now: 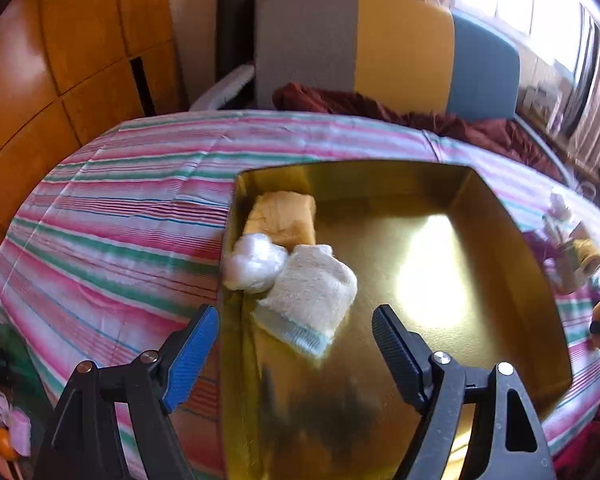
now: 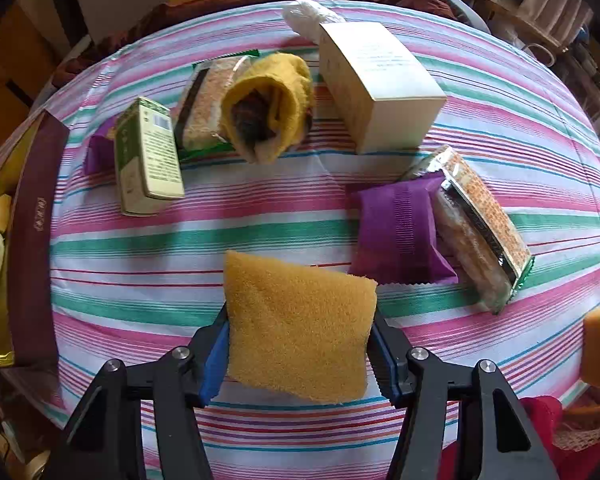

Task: Organize objects
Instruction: 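Lower the sock roll into the gold tray and open the left tool, then place the yellow sponge into the gold tray with the right tool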

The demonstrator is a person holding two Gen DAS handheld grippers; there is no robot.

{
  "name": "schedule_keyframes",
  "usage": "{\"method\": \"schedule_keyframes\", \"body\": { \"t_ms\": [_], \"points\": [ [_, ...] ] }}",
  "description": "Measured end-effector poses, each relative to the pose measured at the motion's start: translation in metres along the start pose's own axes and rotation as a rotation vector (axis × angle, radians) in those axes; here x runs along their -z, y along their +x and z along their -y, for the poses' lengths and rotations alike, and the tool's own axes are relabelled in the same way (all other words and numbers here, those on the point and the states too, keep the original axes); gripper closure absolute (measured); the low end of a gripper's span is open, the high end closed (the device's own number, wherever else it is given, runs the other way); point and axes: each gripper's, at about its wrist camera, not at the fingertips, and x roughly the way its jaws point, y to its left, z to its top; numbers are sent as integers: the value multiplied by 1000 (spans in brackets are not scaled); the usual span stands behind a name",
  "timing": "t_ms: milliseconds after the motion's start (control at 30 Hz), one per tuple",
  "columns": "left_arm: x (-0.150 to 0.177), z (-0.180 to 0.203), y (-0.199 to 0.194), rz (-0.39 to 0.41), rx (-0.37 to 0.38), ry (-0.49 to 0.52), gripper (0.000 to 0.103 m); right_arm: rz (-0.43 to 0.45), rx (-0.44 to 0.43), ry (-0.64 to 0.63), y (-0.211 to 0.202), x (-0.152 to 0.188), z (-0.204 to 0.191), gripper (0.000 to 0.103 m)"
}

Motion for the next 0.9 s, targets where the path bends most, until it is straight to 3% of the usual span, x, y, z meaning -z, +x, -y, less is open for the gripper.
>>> {"method": "schedule_keyframes", "body": {
  "t_ms": [133, 233, 267, 333, 400, 533, 800, 833, 900],
  "points": [
    [10, -24, -20, 44, 14, -72, 22, 79, -87, -48, -33, 3, -9, 43],
    [17, -41, -26, 43, 28, -134, 22, 151, -194, -103, -74, 10, -48, 42],
    [21, -46, -28, 40, 40, -160, 22, 174, -222, -134, -86, 7, -67, 42],
    [27, -56, -30, 31, 46, -204, 23, 206, -286, -209, -111, 2, -154, 41],
    [32, -66, -31, 28, 47, -241, 23, 223, -351, -297, -123, 16, -209, 40],
    [40, -84, -32, 19, 80, -314, 24, 182, -422, -446, -112, 29, -314, 39],
    [46, -104, -31, 20, 107, -383, 30, -7, -532, -507, -25, 44, -430, 37],
    [46, -105, -31, 23, 106, -387, 30, -29, -550, -504, -16, 47, -436, 35],
    [47, -106, -32, 31, 101, -388, 30, -70, -605, -486, 1, 49, -448, 19]
  ]
}}
